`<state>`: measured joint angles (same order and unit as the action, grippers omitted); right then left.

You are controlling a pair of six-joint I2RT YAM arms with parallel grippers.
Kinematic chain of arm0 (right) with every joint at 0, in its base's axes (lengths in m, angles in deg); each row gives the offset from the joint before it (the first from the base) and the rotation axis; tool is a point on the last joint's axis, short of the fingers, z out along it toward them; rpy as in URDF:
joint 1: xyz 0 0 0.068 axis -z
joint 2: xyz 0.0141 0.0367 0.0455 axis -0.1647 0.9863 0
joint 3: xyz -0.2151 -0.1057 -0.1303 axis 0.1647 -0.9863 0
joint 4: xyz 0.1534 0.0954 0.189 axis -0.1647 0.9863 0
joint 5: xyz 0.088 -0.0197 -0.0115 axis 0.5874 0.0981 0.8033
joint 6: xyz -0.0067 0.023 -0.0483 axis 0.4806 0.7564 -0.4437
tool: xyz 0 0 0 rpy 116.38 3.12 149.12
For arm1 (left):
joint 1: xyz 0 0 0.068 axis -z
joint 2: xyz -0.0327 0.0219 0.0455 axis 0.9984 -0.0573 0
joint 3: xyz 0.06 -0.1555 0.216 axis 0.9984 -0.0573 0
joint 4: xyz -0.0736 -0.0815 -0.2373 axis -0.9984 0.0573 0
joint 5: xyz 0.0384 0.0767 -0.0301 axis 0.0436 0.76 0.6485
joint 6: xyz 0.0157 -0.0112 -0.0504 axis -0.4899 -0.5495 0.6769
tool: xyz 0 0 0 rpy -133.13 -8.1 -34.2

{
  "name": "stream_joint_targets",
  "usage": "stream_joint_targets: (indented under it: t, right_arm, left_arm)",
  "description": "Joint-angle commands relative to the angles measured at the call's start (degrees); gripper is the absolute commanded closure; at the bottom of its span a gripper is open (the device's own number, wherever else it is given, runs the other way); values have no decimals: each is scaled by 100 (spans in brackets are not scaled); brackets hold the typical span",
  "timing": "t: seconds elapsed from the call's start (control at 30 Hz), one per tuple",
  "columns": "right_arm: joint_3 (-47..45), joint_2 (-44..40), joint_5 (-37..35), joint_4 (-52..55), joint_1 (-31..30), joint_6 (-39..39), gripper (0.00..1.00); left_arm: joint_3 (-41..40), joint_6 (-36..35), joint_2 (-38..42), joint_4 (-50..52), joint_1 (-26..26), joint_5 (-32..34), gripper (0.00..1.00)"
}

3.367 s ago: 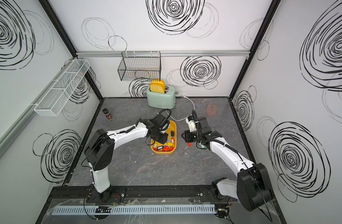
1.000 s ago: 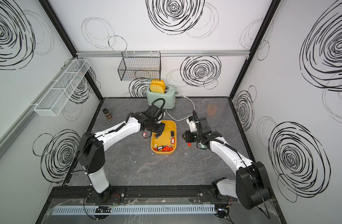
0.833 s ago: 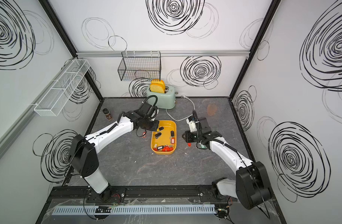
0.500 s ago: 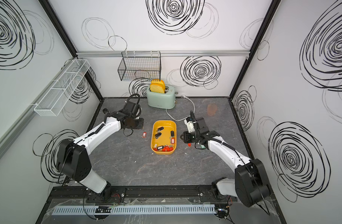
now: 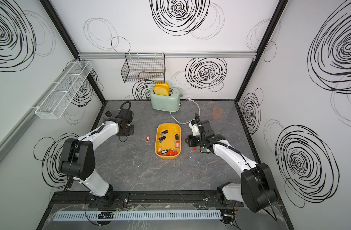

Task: Take the keys out of the storage box
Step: Place the key at the center of the board.

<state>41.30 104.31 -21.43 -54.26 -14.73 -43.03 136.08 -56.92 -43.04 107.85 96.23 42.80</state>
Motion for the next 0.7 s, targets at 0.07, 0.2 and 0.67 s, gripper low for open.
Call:
stream_joint_targets:
  t: [0.07, 0.2, 0.67]
  right_arm:
    - [83, 107, -22, -141, -31, -21, 70]
    - [117, 112, -59, -94, -23, -47, 70]
    - [127, 147, -59, -111, 4, -53, 70]
  left_arm:
    - [-49, 20, -444, -148, 185, 648, 100]
    - [-106, -3, -675, -270, 371, 664, 100]
    - [-80, 58, -837, -247, 742, 238, 84]
